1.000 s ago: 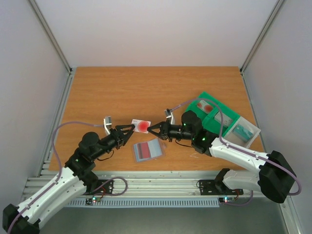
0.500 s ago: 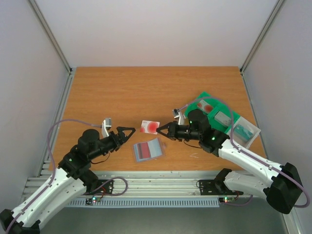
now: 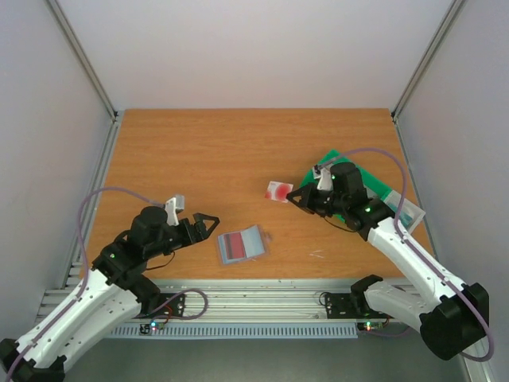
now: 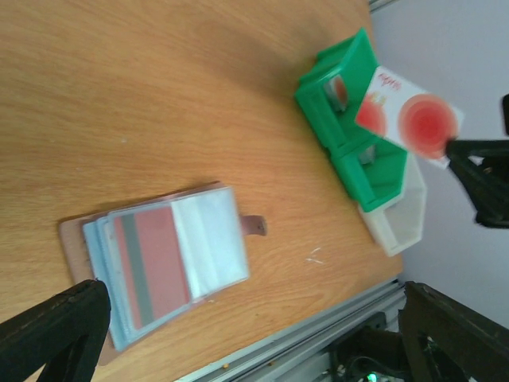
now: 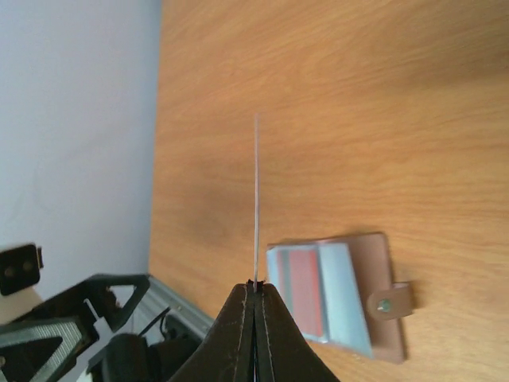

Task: Take the credit cards out of the card holder

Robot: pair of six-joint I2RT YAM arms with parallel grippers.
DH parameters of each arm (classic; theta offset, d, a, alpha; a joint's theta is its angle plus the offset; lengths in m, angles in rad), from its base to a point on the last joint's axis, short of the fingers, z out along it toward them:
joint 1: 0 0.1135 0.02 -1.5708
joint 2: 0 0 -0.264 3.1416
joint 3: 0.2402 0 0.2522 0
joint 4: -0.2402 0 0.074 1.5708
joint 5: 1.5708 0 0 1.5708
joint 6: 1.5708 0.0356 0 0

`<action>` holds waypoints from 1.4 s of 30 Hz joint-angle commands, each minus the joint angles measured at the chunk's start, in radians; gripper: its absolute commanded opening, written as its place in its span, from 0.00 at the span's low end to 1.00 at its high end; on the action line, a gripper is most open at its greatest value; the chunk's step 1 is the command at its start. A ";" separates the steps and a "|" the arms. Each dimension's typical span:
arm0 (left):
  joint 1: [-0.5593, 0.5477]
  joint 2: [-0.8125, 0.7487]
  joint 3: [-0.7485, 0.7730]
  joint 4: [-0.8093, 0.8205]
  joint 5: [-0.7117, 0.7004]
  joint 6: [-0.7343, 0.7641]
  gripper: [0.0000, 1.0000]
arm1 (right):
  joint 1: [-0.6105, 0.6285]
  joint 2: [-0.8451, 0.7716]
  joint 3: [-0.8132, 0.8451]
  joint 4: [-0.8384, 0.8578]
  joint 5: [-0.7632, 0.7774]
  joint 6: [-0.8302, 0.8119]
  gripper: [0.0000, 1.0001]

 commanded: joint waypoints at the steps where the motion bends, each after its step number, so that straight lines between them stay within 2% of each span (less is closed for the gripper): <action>1: -0.002 0.033 0.023 -0.034 -0.028 0.069 0.99 | -0.104 0.010 0.057 -0.123 -0.001 -0.106 0.01; 9: -0.001 0.132 0.037 -0.007 0.024 0.095 0.99 | -0.329 0.043 0.089 -0.213 0.020 -0.178 0.01; 17: -0.002 0.197 0.033 0.017 0.034 0.137 0.99 | -0.472 0.132 0.110 -0.219 0.079 -0.224 0.01; 26: -0.002 0.221 0.068 -0.022 0.039 0.156 0.99 | -0.524 0.323 0.233 -0.206 0.160 -0.280 0.01; 30: -0.001 0.211 0.067 -0.029 0.042 0.148 0.99 | -0.540 0.416 0.287 -0.210 0.151 -0.292 0.01; 36: -0.002 0.199 0.057 -0.024 0.021 0.150 0.99 | -0.555 0.487 0.319 -0.215 0.146 -0.301 0.01; 42: 0.001 0.221 0.113 -0.101 -0.049 0.237 0.99 | -0.557 0.542 0.352 -0.224 0.126 -0.327 0.01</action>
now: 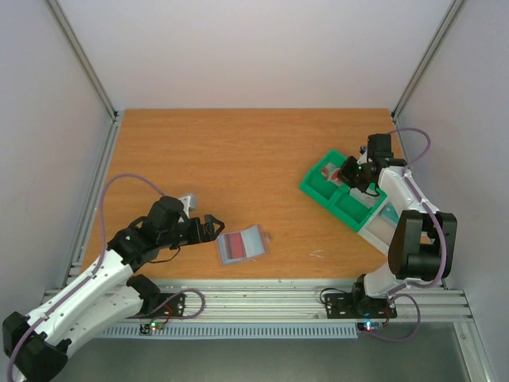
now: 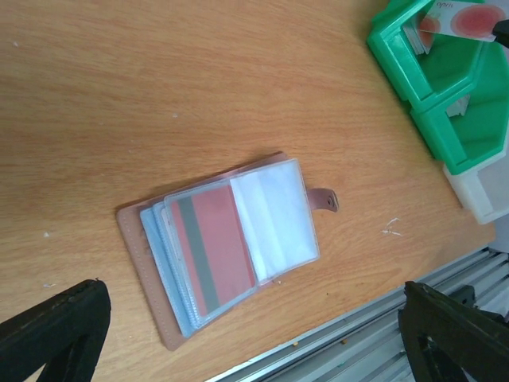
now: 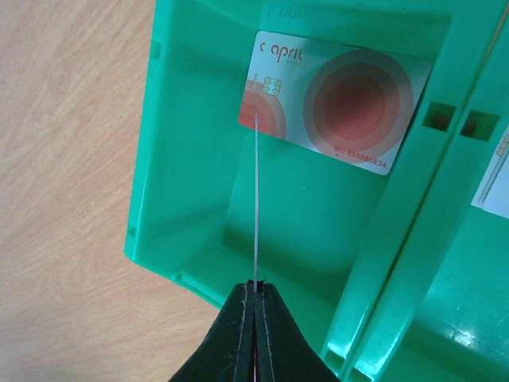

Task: Take the credit cards out of the card holder

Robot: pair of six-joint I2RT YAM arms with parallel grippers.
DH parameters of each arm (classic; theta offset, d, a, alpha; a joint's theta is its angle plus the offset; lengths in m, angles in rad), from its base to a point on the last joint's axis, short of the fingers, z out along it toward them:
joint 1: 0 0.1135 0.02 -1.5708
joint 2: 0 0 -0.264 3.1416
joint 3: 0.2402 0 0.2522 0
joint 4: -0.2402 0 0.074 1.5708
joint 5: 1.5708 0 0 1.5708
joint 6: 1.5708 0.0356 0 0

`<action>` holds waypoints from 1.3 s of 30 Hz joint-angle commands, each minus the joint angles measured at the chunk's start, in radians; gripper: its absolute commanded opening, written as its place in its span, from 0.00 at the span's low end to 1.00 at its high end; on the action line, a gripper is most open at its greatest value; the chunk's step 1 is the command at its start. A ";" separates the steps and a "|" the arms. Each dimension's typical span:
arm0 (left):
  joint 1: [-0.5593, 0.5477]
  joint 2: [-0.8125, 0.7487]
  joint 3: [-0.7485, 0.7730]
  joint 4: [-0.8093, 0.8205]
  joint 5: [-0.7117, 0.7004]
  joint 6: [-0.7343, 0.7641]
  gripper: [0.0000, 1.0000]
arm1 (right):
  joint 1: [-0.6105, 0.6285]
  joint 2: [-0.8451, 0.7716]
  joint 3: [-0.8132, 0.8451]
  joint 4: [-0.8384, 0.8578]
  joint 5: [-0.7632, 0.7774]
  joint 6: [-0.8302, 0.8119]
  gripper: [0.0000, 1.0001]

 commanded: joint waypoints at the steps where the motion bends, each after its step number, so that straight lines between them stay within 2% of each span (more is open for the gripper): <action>1: 0.000 0.012 0.068 -0.041 -0.053 0.091 0.99 | -0.008 0.043 0.065 -0.014 -0.010 -0.043 0.01; 16: 0.001 0.024 0.054 -0.003 -0.040 0.056 0.99 | -0.050 0.115 0.112 0.010 -0.078 -0.053 0.01; 39: 0.001 0.020 0.050 -0.024 -0.050 0.060 0.99 | -0.055 0.199 0.097 0.164 -0.095 -0.020 0.01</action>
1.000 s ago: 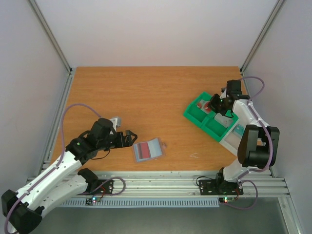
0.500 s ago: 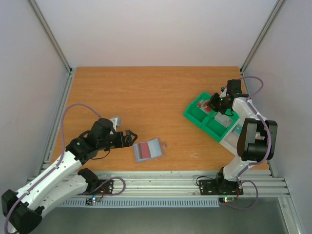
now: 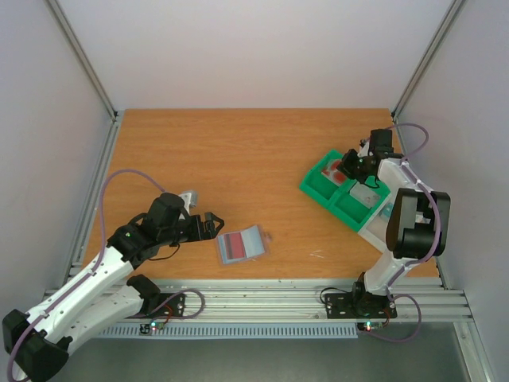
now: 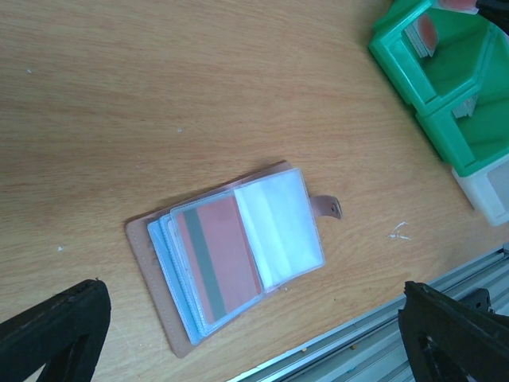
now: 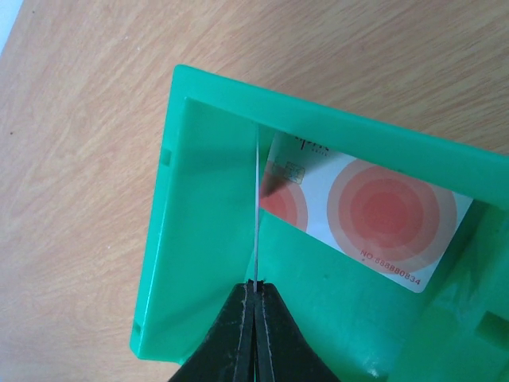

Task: Take the credit cards out of the card holder

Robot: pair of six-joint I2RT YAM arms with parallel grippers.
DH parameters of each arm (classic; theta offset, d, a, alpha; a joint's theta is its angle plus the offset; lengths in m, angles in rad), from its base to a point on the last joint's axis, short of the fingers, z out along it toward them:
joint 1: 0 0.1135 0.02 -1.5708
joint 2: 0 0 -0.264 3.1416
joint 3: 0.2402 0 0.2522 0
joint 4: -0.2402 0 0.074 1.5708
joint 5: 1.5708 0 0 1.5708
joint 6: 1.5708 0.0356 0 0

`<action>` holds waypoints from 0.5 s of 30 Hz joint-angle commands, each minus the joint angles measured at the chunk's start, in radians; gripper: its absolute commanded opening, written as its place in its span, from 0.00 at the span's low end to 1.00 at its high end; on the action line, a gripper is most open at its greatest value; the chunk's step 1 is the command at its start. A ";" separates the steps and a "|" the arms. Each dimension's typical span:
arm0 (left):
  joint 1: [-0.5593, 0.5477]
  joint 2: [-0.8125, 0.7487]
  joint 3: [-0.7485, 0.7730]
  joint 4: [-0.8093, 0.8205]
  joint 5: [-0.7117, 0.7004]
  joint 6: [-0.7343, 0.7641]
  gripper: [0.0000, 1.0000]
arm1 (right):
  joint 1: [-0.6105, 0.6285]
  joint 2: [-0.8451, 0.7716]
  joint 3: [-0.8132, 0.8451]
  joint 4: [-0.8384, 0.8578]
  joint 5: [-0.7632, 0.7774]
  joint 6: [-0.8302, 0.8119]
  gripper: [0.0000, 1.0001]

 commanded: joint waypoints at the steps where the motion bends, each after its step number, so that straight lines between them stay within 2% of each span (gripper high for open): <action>1: 0.001 -0.010 -0.001 0.007 -0.017 0.006 0.99 | -0.011 0.028 0.014 0.034 0.000 0.015 0.01; 8: 0.000 -0.033 -0.006 -0.005 -0.029 0.007 0.99 | -0.015 0.054 0.015 0.033 0.033 0.021 0.02; 15: 0.002 -0.032 -0.004 -0.007 -0.031 0.007 0.99 | -0.017 0.065 0.027 0.007 0.067 0.021 0.06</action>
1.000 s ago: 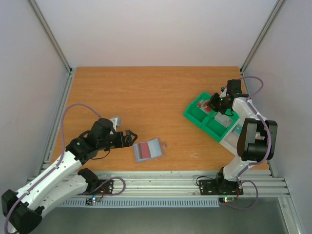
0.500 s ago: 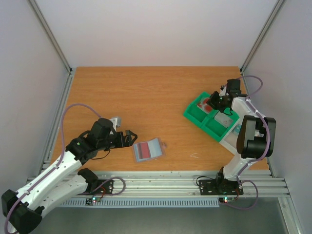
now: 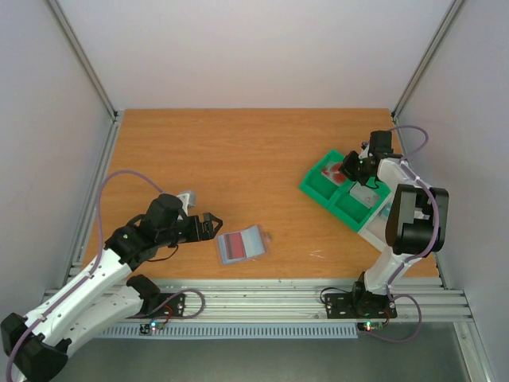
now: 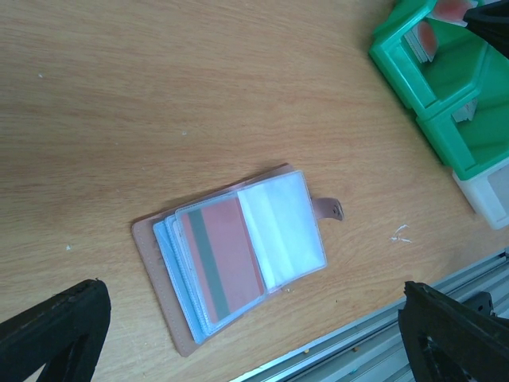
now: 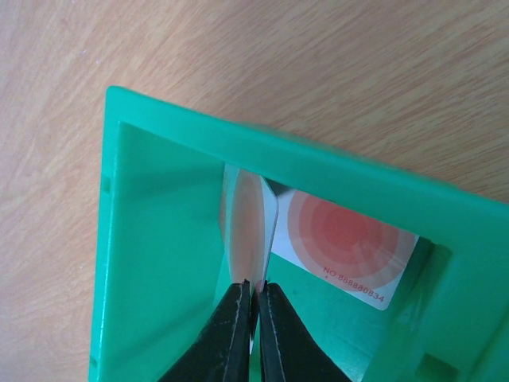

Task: Take the credit cards out of the card holder

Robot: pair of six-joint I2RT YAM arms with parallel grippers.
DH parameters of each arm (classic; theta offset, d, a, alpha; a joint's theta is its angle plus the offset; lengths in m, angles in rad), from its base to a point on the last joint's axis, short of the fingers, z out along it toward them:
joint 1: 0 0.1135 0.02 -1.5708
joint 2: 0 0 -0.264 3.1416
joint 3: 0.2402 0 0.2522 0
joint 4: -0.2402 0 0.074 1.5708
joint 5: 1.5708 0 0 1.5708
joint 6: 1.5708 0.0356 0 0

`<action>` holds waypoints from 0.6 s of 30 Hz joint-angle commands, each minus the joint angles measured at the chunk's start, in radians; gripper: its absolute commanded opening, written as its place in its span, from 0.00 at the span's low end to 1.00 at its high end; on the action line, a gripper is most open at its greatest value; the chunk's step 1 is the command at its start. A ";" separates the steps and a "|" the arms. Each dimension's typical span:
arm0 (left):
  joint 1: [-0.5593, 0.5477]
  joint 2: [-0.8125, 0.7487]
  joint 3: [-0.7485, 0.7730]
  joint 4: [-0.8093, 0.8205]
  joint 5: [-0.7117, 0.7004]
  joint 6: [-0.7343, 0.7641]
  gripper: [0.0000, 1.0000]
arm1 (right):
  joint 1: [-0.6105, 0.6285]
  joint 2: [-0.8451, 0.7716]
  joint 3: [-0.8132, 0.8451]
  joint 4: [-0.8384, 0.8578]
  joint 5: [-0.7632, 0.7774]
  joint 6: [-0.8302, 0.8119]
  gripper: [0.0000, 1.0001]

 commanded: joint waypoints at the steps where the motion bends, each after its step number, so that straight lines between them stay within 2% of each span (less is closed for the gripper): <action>1: 0.002 -0.006 -0.004 0.007 -0.014 0.006 0.99 | -0.005 0.026 0.030 -0.013 0.038 0.005 0.07; 18: 0.003 0.033 -0.013 -0.027 -0.006 -0.019 0.99 | -0.004 0.011 0.055 -0.078 0.069 0.053 0.19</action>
